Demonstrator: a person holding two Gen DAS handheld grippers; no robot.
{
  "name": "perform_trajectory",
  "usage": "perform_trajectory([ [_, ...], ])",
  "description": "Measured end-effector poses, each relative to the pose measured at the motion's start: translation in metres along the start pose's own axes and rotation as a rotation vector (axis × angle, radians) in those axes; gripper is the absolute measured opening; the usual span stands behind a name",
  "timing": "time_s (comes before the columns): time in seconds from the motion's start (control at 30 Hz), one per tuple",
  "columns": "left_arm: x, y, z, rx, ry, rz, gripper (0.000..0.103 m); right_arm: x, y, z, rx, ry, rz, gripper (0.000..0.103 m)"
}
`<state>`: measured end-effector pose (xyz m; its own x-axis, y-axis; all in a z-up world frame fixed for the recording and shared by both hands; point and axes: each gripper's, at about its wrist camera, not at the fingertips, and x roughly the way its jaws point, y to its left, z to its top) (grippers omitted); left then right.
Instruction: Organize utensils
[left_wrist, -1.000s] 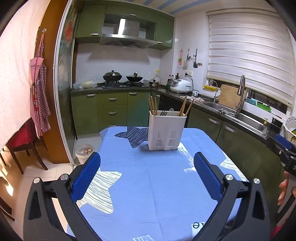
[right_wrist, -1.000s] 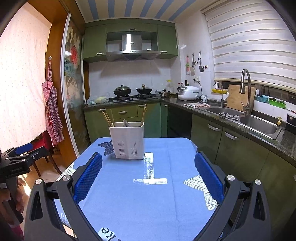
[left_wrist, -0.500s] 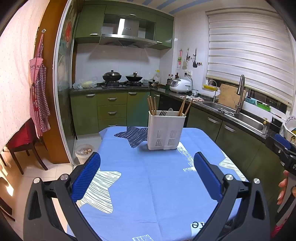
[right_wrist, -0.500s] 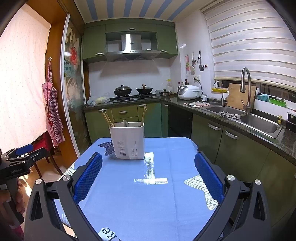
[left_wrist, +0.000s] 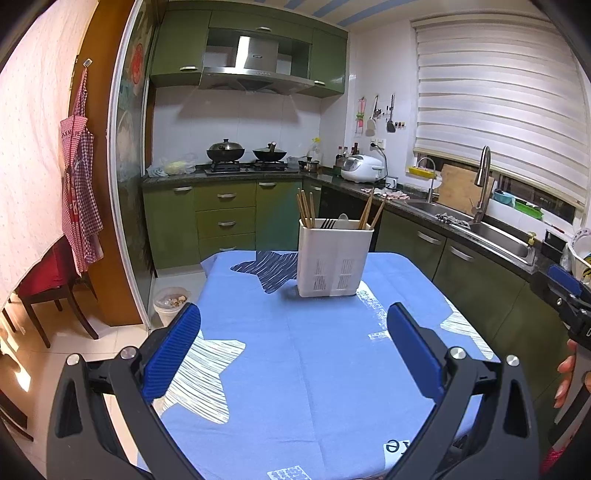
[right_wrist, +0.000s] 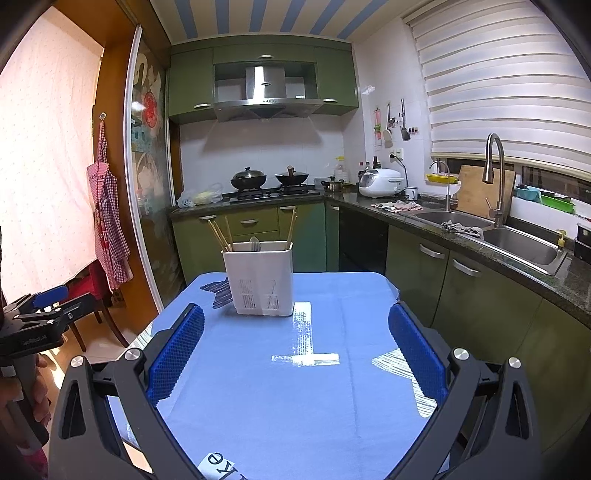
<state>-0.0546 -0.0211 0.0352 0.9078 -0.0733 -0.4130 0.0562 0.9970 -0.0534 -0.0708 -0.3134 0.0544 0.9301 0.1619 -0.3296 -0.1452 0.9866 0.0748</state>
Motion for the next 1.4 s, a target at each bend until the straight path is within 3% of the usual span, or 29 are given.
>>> perform_trajectory([
  [1.4,-0.0037,0.0035,0.0004,0.010,-0.003,0.025,0.096,0.0013,-0.0019,0.0004,-0.003,0.005,0.005,0.099],
])
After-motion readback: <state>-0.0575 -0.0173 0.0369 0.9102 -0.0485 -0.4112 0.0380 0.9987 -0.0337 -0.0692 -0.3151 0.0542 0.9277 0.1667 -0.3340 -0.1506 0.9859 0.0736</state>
